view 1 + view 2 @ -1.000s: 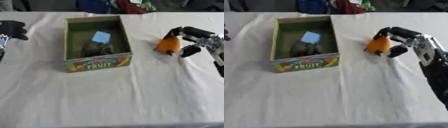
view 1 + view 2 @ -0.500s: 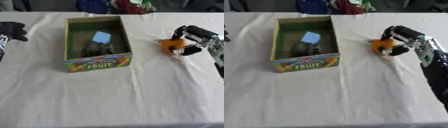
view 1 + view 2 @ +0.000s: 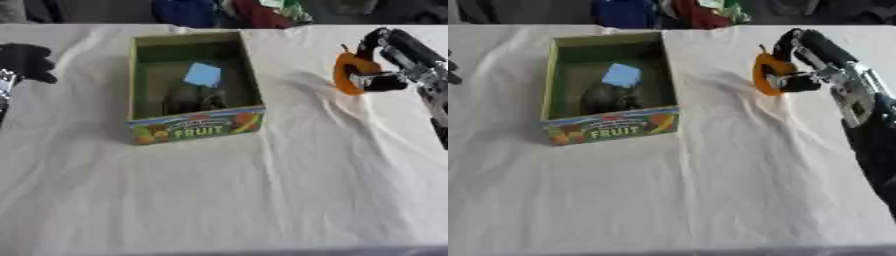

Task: Pick up objects on the table and place them in the box.

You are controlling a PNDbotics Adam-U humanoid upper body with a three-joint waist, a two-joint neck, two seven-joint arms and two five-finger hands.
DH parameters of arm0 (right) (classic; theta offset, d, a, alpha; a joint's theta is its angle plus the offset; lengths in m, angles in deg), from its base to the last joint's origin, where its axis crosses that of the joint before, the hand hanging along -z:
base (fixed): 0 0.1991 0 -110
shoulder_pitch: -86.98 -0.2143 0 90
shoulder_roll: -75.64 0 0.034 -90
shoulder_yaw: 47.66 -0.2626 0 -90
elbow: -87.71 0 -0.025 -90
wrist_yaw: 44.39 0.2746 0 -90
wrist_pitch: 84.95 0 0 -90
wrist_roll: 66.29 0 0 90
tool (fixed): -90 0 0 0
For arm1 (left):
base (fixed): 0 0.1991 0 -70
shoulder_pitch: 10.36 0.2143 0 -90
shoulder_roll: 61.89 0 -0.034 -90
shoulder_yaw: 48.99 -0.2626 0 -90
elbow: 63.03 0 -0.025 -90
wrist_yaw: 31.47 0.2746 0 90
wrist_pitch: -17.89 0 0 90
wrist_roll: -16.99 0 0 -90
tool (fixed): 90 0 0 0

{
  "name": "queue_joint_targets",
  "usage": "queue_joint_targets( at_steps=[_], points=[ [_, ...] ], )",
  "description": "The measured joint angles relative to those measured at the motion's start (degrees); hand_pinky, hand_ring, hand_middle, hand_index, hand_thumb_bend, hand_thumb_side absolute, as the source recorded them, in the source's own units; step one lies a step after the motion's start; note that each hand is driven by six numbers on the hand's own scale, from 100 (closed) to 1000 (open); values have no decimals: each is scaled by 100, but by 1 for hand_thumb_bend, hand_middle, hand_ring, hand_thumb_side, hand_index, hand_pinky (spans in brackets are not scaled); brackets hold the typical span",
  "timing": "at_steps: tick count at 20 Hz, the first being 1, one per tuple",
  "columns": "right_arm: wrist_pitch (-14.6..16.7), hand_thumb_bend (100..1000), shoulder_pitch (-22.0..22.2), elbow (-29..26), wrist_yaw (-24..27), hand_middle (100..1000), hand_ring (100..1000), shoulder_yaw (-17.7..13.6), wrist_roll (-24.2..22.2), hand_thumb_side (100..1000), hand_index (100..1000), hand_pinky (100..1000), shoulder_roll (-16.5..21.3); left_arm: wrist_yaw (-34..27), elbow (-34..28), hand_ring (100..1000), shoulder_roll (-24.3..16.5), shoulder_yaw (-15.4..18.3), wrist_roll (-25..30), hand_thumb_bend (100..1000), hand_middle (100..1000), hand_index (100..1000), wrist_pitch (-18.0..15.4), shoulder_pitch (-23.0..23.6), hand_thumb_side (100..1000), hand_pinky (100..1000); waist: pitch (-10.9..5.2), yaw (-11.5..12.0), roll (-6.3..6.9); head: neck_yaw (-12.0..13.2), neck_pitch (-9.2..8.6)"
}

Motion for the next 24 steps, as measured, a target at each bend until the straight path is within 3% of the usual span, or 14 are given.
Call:
queue_joint_targets(
  at_steps=[5, 10, 15, 21, 24],
  points=[
    [23, 100, -508, -120, 415, 326, 393, 85, -145, 100, 433, 587, -22, -7, -6, 538, 2, -2, 31, 278, 546, 718, -17, 23, 968, 649, -46, 27, -29, -47, 46],
    [-4, 100, -989, -50, 771, 349, 417, 153, -522, 100, 456, 600, -308, -21, -9, 538, 42, -34, 113, 279, 545, 717, -25, 9, 964, 648, -105, 177, -73, -127, 50],
    [44, 100, -1261, 248, 740, 397, 462, 149, -954, 106, 503, 627, -690, -92, -28, 538, 127, -107, 193, 282, 545, 717, -39, -132, 959, 646, -123, 387, -105, -263, 50],
    [379, 100, -1496, 756, 440, 440, 499, 43, -1457, 108, 541, 645, -1199, -184, -39, 537, 258, -205, 294, 282, 544, 716, -41, -325, 959, 644, -115, 691, -131, -481, 43],
    [430, 100, -1558, 949, 266, 502, 551, -86, -1610, 102, 621, 657, -1398, -225, -40, 537, 324, -254, 340, 284, 544, 716, -40, -388, 959, 643, -97, 807, -133, -609, 37]
  ],
)
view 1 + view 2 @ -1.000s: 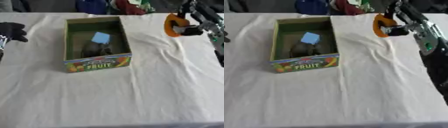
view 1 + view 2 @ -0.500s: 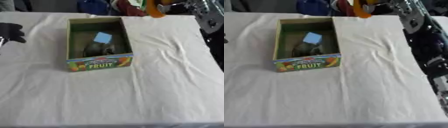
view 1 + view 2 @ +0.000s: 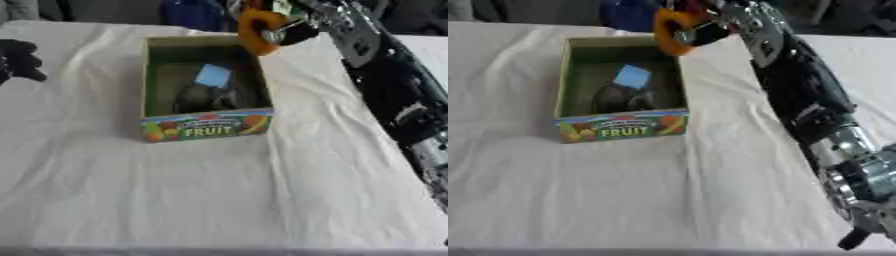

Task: Pick up objects on the table and place them in the box.

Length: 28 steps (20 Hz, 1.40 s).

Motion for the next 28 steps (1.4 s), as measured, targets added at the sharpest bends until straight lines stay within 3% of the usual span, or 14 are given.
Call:
queue_joint_targets(
  at_steps=[3, 6, 7, 8, 12, 15, 17, 20, 23, 26, 28],
  points=[
    [-29, 100, -33, 110, -172, 600, 620, -79, -38, 101, 721, 675, -164, -36, 0, 537, 43, -36, 38, 284, 544, 716, 4, -39, 959, 643, 6, 86, 1, -105, -24],
    [-69, 100, -33, 158, -369, 739, 729, -103, -5, 276, 811, 707, -290, -52, -1, 537, 81, -54, 67, 284, 544, 716, -2, -46, 960, 642, 21, 125, 4, -167, -47],
    [-66, 100, -32, 158, -425, 754, 744, -100, 4, 323, 827, 715, -324, -56, -1, 537, 81, -64, 72, 283, 544, 716, -2, -46, 960, 643, 24, 125, 6, -181, -49],
    [-57, 100, -29, 158, -470, 794, 780, -96, 10, 445, 854, 735, -350, -58, -1, 537, 82, -67, 77, 283, 544, 716, 0, -47, 960, 643, 26, 125, 7, -191, -50],
    [12, 115, -14, 153, -630, 904, 920, -39, -57, 679, 911, 839, -393, -58, -1, 537, 83, -68, 81, 282, 544, 716, 4, -47, 962, 642, 30, 110, 9, -196, -52],
    [47, 126, 23, 105, -680, 905, 921, -20, -141, 617, 908, 841, -408, -58, -1, 537, 84, -68, 81, 281, 544, 716, 4, -47, 963, 642, 36, 72, 10, -156, -67],
    [51, 113, 23, 14, -646, 877, 895, -22, -126, 523, 898, 822, -406, -58, -1, 537, 84, -67, 81, 280, 544, 716, 5, -46, 964, 642, 43, 36, 10, -133, -87],
    [74, 100, 40, -197, -479, 817, 837, -17, 14, 311, 872, 778, -353, -54, 1, 536, 84, -61, 74, 279, 543, 715, 5, -45, 965, 641, 75, -37, 10, -68, -105],
    [106, 100, 173, -457, -228, 795, 820, 29, 248, 205, 859, 767, -213, -35, 4, 536, 84, -19, 31, 279, 544, 715, 6, -38, 965, 641, 106, -156, 16, 54, -155],
    [111, 100, 391, -761, 270, 782, 812, 139, 433, 177, 851, 767, 3, -16, 19, 536, 84, 44, -35, 280, 545, 715, 15, -27, 965, 640, 136, -267, 31, 179, -197],
    [22, 100, 591, -1051, 985, 770, 806, 257, 343, 285, 843, 771, 226, -3, 55, 536, 84, 80, -90, 279, 545, 714, 22, -8, 967, 640, 148, -347, 35, 254, -201]
  ],
)
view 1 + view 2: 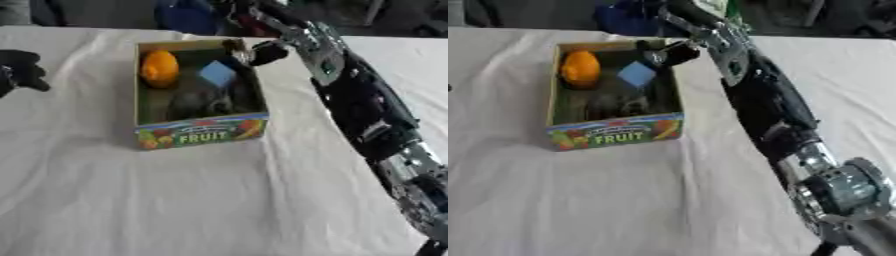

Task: Pick up objects on the table and place them in the box.

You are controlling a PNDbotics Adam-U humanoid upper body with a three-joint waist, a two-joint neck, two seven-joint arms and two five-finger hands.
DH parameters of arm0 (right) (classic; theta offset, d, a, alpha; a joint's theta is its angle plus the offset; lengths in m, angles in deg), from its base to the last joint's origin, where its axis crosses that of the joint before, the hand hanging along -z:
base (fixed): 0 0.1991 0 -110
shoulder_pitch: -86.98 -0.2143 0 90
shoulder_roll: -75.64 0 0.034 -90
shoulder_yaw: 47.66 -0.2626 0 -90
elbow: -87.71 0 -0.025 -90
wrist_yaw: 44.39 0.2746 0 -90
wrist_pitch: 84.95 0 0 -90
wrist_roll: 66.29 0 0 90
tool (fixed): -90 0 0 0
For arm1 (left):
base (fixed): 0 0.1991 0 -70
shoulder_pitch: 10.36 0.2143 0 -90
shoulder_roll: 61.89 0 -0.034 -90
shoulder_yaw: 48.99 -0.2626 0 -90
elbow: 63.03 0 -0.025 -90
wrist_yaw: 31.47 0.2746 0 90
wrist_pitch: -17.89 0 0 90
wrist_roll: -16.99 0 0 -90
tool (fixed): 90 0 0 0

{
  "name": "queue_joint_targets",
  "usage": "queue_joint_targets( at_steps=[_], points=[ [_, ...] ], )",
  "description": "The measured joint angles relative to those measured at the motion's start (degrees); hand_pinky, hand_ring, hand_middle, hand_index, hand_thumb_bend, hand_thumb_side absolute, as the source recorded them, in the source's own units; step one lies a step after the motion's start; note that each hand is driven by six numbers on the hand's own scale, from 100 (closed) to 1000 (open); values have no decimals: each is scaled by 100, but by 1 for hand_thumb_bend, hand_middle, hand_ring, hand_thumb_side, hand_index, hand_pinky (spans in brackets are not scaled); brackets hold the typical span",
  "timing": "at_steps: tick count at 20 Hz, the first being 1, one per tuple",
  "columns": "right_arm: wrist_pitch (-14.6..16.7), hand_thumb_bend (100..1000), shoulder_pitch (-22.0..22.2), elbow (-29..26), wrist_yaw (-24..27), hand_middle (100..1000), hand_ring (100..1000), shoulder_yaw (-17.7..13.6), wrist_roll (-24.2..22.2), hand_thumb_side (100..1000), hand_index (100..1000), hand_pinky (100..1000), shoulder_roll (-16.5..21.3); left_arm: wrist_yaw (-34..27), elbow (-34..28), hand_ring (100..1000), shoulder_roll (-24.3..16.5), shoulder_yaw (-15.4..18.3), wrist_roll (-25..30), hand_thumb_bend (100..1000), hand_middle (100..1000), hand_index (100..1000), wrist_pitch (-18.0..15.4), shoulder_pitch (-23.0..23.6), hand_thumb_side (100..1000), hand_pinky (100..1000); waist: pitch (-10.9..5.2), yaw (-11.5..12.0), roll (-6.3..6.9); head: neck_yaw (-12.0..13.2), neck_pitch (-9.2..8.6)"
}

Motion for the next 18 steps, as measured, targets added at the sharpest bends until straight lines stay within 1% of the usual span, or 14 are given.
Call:
queue_joint_targets(
  at_steps=[2, 4, 6, 7, 9, 11, 13, 15, 18],
  points=[
    [-230, 100, 260, -402, 874, 766, 804, 80, -233, 393, 842, 772, 260, 13, 37, 536, 0, 38, -56, 278, 546, 714, 8, 34, 968, 639, 8, -81, 12, 69, -2],
    [-553, 100, 609, -909, 1792, 762, 801, 113, -554, 434, 840, 770, 513, 20, 67, 536, 0, 75, -114, 276, 546, 714, 12, 64, 970, 639, 30, -173, 44, 143, -2],
    [-894, 100, 951, -1468, 2606, 757, 798, 106, -878, 486, 839, 768, 749, 22, 93, 536, 0, 105, -166, 275, 546, 714, 15, 86, 971, 639, 32, -247, 71, 203, -2],
    [-1050, 100, 1132, -1753, 2950, 752, 793, 92, -1014, 536, 836, 765, 850, 23, 95, 535, 0, 112, -188, 273, 546, 714, 16, 96, 969, 639, 32, -277, 73, 229, -2],
    [-1325, 100, 1511, -2294, 3503, 733, 777, -9, -1211, 552, 824, 756, 996, 27, 97, 535, 0, 138, -226, 272, 546, 714, 17, 130, 974, 639, 33, -313, 76, 286, -2],
    [-1570, 100, 1887, -2752, 3890, 711, 759, -165, -1309, 569, 810, 748, 1060, 41, 100, 534, 6, 160, -262, 270, 545, 712, 15, 161, 976, 639, 38, -347, 95, 368, -3],
    [-1788, 100, 2253, -3123, 4163, 698, 749, -347, -1347, 581, 799, 744, 1080, 55, 108, 534, 48, 175, -282, 269, 544, 712, 19, 206, 978, 639, 52, -380, 119, 471, -22],
    [-1979, 100, 2588, -3432, 4334, 691, 743, -530, -1339, 591, 793, 742, 1079, 65, 109, 533, 73, 196, -309, 270, 543, 711, 16, 252, 979, 638, 61, -427, 134, 580, -49],
    [-2167, 100, 3009, -3824, 4454, 682, 737, -760, -1303, 599, 787, 739, 1038, 68, 108, 533, 106, 236, -345, 267, 543, 711, 19, 342, 983, 638, 70, -512, 142, 733, -51]
  ],
)
